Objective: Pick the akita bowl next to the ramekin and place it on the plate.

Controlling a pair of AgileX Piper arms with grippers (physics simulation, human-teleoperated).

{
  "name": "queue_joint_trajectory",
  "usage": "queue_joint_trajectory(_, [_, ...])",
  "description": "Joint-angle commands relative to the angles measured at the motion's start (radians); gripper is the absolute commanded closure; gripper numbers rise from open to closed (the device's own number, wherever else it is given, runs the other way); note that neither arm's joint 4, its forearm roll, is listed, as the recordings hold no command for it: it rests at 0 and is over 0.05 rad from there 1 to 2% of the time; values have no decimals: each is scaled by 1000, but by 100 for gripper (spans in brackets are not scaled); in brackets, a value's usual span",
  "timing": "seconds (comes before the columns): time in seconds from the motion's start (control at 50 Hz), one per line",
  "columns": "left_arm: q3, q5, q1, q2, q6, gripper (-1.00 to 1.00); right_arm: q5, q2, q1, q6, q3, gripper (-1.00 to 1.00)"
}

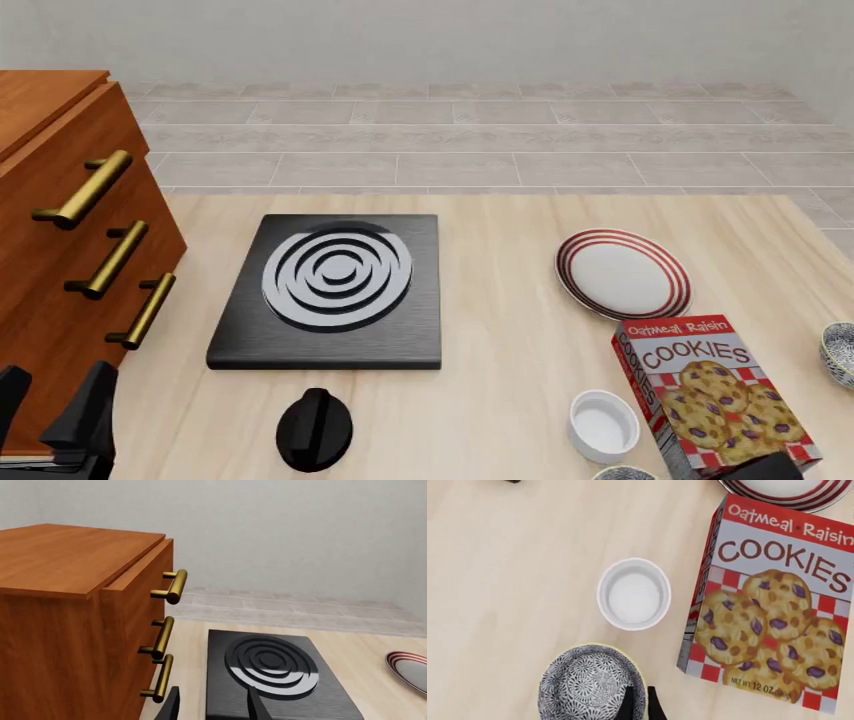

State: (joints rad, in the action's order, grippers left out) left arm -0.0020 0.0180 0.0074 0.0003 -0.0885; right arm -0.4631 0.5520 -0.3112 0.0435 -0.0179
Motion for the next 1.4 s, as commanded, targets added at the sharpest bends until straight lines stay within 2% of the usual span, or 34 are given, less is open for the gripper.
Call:
queue_joint_trajectory(0.02, [0, 0, 0, 0, 0, -100, -15, -6, 0, -1, -5, 100])
queue_joint_trajectory(0.46, [0, -2, -1, 0, 2, -100, -152, -108, -29, -28, -69, 100])
queue_joint_trajectory(0.56, [0, -3, -2, 0, 1, -100, -163, -116, -40, -36, -76, 100])
queue_joint_trajectory(0.62, [0, -3, -2, 0, 1, -100, -135, -76, -43, -41, -92, 100])
queue_joint_trajectory(1.14, [0, -2, 1, 0, 0, -100, -286, -175, -118, -130, -192, 100])
queue_joint_trajectory(1.18, [0, -2, 2, 0, -1, -100, -284, -165, -131, -149, -201, 100])
queue_joint_trajectory(1.4, [0, -2, 1, 0, -2, -100, -313, -184, -156, -175, -237, 100])
